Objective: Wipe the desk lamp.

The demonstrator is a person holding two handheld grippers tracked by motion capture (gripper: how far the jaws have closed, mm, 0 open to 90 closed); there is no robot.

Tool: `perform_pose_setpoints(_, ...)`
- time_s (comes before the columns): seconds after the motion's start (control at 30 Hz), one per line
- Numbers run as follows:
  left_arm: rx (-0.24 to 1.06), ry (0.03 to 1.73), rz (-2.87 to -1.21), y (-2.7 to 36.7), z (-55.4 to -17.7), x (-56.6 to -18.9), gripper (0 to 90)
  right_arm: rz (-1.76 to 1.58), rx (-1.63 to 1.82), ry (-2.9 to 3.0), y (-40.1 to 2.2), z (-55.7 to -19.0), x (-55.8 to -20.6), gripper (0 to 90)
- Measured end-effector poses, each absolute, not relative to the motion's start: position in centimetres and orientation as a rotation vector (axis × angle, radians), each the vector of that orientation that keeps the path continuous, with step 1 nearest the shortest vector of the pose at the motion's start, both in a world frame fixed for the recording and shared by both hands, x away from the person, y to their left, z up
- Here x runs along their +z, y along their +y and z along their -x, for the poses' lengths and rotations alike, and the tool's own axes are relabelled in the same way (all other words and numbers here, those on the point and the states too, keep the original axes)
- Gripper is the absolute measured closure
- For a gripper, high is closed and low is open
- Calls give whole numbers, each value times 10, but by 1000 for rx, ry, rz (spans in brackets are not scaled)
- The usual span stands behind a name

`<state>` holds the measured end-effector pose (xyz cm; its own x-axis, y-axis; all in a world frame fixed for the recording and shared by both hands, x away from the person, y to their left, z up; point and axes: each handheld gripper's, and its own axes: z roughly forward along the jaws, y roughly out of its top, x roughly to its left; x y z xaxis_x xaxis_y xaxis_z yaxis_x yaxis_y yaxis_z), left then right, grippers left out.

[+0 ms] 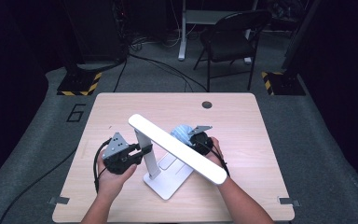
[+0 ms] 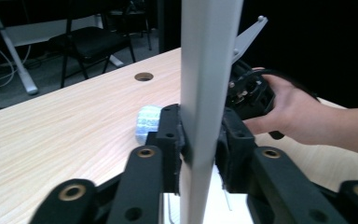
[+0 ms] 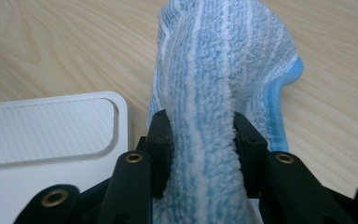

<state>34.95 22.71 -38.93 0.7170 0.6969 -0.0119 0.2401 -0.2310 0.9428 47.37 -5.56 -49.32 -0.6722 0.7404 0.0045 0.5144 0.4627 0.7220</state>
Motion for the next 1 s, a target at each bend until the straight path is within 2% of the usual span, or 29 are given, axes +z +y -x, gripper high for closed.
perform_pose_setpoints(0.53,470,697,-1793,231,-355,-391,756,-1023,987,2432,-58,-477,-503,648)
perform_pose_setpoints(0.87,462,701,-1776,231,-355,-393,748,-1092,1104,2432,-49,-476,-504,533)
perform_pose_setpoints(1.0,460,703,-1778,231,-356,-393,746,-1101,1089,2401,-45,-476,-505,601)
